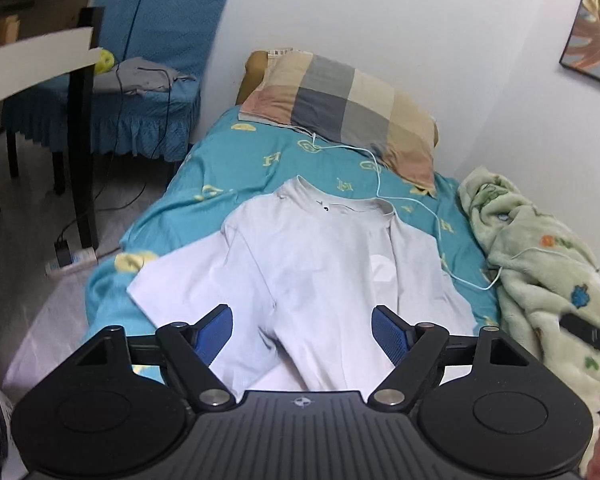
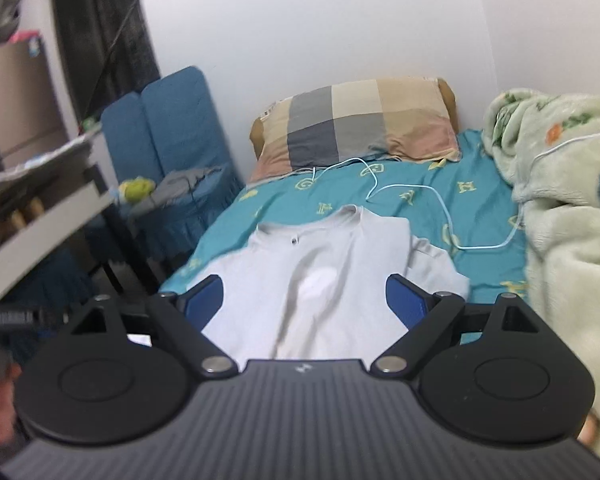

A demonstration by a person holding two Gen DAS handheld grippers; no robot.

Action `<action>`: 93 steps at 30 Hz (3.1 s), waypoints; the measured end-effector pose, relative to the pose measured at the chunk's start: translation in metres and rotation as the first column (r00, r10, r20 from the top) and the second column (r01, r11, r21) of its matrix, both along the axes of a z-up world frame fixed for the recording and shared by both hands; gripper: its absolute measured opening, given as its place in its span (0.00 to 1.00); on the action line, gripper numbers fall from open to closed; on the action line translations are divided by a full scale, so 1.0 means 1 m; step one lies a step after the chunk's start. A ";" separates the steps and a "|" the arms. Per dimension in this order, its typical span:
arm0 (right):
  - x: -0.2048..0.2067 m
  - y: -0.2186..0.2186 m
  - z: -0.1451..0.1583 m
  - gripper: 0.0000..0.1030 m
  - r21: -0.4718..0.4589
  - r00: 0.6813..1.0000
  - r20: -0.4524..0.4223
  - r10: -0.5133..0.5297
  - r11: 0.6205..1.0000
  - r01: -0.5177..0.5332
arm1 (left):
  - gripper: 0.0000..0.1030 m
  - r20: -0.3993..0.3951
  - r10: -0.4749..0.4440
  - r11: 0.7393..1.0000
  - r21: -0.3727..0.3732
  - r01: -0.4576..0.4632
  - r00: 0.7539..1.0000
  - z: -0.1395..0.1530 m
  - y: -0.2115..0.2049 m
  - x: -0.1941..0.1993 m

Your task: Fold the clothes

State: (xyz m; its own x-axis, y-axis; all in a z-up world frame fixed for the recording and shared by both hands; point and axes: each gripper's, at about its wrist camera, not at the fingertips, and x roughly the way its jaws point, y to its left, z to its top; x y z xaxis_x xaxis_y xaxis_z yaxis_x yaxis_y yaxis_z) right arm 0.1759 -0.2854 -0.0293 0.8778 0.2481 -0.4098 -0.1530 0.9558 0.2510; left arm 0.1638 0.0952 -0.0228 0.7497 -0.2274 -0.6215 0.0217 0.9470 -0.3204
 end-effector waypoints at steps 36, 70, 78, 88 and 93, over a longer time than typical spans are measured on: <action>0.007 0.005 -0.078 0.86 0.181 0.990 -0.127 0.063 0.983 -0.040 | 0.04 -0.066 0.390 0.914 -0.089 -0.395 0.918 -0.057 0.090 0.133; 0.032 0.009 -0.086 0.86 0.118 0.991 -0.123 0.049 0.992 -0.034 | 0.44 -0.418 0.120 0.992 0.023 -0.122 0.900 -0.038 0.092 0.022; 0.001 0.003 -0.071 0.86 0.122 0.994 -0.105 0.031 0.992 -0.018 | 0.44 -0.571 -0.049 0.999 -0.020 0.046 0.820 -0.051 0.001 -0.071; -0.006 -0.003 -0.070 0.86 0.123 0.995 -0.099 0.020 0.992 -0.007 | 0.43 -0.629 -0.084 0.992 0.021 0.125 0.773 -0.058 -0.037 -0.099; -0.006 -0.003 -0.068 0.86 0.140 0.995 -0.093 0.026 0.990 -0.013 | 0.47 -0.606 -0.079 0.994 0.016 0.111 0.792 -0.047 -0.043 -0.112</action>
